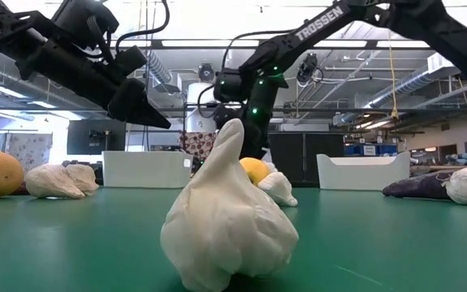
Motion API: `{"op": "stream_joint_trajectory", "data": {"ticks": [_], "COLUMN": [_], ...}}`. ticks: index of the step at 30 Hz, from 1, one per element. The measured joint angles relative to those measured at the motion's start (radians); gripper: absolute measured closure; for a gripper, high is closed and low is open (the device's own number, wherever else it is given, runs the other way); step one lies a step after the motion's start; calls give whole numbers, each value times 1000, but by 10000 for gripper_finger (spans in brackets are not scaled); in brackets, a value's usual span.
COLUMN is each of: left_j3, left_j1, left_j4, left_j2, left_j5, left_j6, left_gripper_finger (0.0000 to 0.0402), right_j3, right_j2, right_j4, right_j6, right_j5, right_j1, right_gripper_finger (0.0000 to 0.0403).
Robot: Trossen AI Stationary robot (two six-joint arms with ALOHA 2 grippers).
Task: Sort produce into baskets
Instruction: Put the top yellow lemon into the right white bin
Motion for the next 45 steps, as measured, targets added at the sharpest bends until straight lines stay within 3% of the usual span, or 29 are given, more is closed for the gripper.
{"op": "stream_joint_trajectory", "data": {"ticks": [8, 20, 26, 29, 38, 45], "left_j3": [0, 0, 0, 0, 0, 0], "left_j1": [0, 0, 0, 0, 0, 0], "left_j4": [-18, -24, -24, -23, -31, -26], "left_j2": [0, 0, 0, 0, 0, 0], "left_j5": [0, 0, 0, 0, 0, 0], "left_j6": [-1, -7, -14, 1, 3, 3], "left_gripper_finger": [231, 231, 231, 231, 231, 231], "right_j3": [25, 20, 21, 17, -184, -414], "right_j2": [13, -222, -328, -363, -446, -474], "right_j4": [-40, -178, -334, -382, -416, -226], "right_j6": [2, 61, 60, 72, 241, 294], "right_j5": [1, 136, 146, 202, 387, 388], "right_j1": [-2, -28, -89, -131, -289, -401], "right_gripper_finger": [165, 164, 163, 163, 162, 161]}}
